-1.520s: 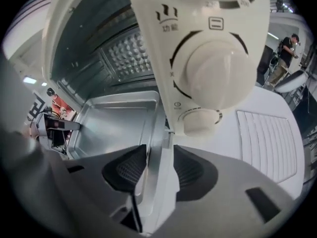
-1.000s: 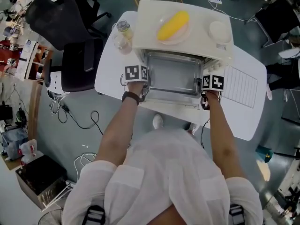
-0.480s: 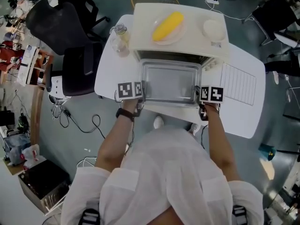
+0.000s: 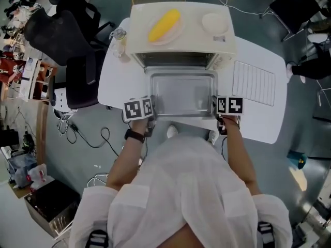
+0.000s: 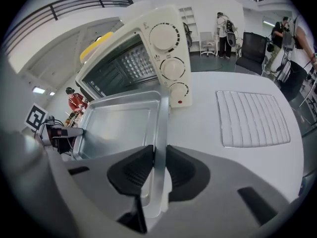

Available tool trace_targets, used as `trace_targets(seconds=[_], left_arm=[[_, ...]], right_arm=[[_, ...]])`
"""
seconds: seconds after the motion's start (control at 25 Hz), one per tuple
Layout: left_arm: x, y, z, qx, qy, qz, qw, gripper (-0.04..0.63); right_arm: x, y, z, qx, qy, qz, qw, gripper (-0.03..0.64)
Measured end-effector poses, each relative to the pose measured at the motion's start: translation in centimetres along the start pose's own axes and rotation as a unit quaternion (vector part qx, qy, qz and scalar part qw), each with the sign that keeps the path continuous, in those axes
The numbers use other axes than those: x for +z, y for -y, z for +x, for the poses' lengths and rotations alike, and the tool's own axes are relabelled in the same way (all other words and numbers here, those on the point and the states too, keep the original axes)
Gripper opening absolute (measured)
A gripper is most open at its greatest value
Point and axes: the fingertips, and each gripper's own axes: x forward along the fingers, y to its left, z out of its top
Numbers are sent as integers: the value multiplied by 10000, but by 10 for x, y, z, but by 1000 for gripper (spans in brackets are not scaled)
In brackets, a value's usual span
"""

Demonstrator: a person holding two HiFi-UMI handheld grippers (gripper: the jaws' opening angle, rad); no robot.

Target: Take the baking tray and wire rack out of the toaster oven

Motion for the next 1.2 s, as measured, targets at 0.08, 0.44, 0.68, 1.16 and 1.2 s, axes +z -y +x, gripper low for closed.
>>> trace_targets(seconds=[0.08,0.44,0.68,1.16,1.2], left_arm=[[-11,16,2,-8,-53,-18,10000,63],[-50,135,36,-294,-307,119,9990,63],[-57,234,77,-648,-395,246,9968,63],[-55,350,168,-763,-678,530,9934,63],[-54,358,175,-762,-710,539,9931,63]], right_arm=[[-8,15,-9,-29,-41,-19,10000,83],[-52,131,-55,-188,-243,321,9990,84],[-59,230,-92,-433,-199,517,9975,84],[-60,371,-104,-591,-166,715,9956,84],[-59,381,-104,-610,-160,719,9954,84]])
